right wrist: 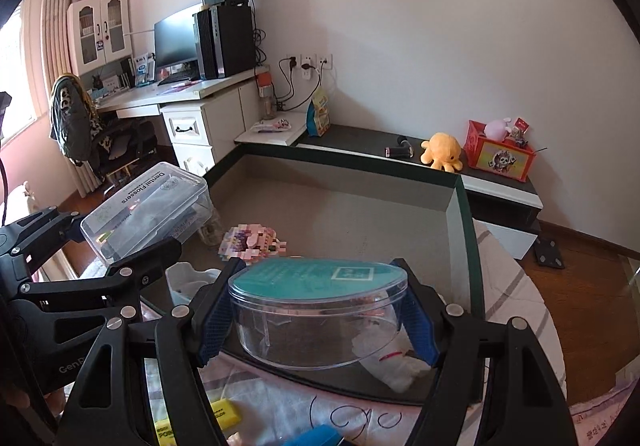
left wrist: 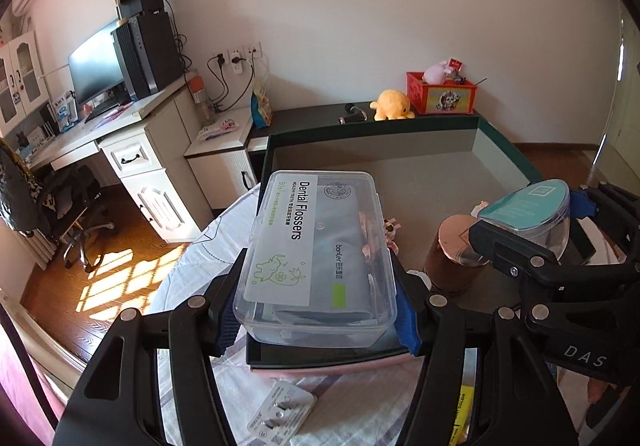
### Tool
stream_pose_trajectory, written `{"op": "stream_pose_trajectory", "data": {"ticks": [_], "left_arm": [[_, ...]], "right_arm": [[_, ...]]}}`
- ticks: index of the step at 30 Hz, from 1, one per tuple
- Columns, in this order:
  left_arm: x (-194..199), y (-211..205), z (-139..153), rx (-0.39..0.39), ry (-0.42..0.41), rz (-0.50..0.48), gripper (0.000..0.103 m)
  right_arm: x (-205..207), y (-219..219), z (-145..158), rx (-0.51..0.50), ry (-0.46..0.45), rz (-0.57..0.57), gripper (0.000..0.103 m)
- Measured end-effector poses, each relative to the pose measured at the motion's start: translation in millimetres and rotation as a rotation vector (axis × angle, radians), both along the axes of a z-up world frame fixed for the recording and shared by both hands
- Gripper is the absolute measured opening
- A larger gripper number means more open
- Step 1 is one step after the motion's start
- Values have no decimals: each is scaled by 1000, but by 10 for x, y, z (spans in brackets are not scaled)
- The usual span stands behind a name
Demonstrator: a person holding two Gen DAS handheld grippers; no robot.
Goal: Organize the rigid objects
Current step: 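Lower flosser case into pink box with left tool while right tool lowers teal container, then open both tools and withdraw them from the box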
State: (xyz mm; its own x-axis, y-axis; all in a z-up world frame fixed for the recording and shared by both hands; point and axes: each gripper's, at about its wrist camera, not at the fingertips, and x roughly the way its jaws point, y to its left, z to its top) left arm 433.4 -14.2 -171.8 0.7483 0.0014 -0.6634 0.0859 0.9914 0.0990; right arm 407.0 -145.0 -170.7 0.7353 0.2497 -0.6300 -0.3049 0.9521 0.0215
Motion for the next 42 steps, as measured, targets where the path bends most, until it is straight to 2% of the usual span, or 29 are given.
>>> {"op": "stream_pose_trajectory", "data": {"ticks": [2, 5, 7, 9, 11, 13, 14, 15, 17, 18, 22, 27, 29, 30, 31, 33, 36, 42], "left_arm": [[100, -18, -98, -14, 38, -11, 62], [144, -63, -159, 13, 28, -8, 62], [197, -60, -190, 2, 43, -10, 64], [246, -72, -266, 13, 80, -3, 69], [202, -65, -242, 26, 57, 11, 74], [136, -25, -173, -1, 53, 7, 75], [94, 8, -127, -18, 43, 7, 78], [51, 34, -81, -23, 30, 18, 86], [-60, 96, 24, -24, -7, 42, 96], [-129, 126, 83, -35, -25, 45, 96], [-522, 203, 338, -69, -89, 45, 99], [-1239, 206, 687, -48, -238, 66, 103], [-1537, 217, 820, -64, -292, 78, 103], [-1681, 227, 875, -73, -312, 87, 103], [-1807, 245, 920, -84, -329, 90, 103], [-2073, 227, 983, -93, -349, 74, 103], [-2476, 177, 1035, -49, -400, 98, 103], [-3059, 169, 1088, -58, -458, 110, 103]], "right_arm": [[70, -16, -67, -11, 18, -3, 74], [168, -26, -164, -23, 51, -8, 73], [197, -65, -174, 11, 60, -4, 73], [194, -62, -160, -6, 55, -23, 73], [191, -54, -154, -8, 57, -22, 74], [163, -74, -135, 3, 58, -38, 76], [134, -96, -114, 16, 52, -40, 78], [110, -116, -90, 22, 45, -46, 82], [35, -143, -29, 21, 28, -55, 82], [-13, -154, 8, 24, 19, -51, 82], [-289, -171, 205, 35, -22, -57, 84], [-886, -148, 540, 52, -118, -62, 90], [-1167, -132, 667, 49, -154, -73, 91], [-1319, -130, 722, 51, -176, -80, 93], [-1460, -127, 769, 52, -194, -91, 100], [-1763, -142, 866, 80, -242, -94, 103], [-2204, -136, 998, 104, -294, -85, 103], [-2828, -116, 1135, 65, -362, -131, 103]]}}
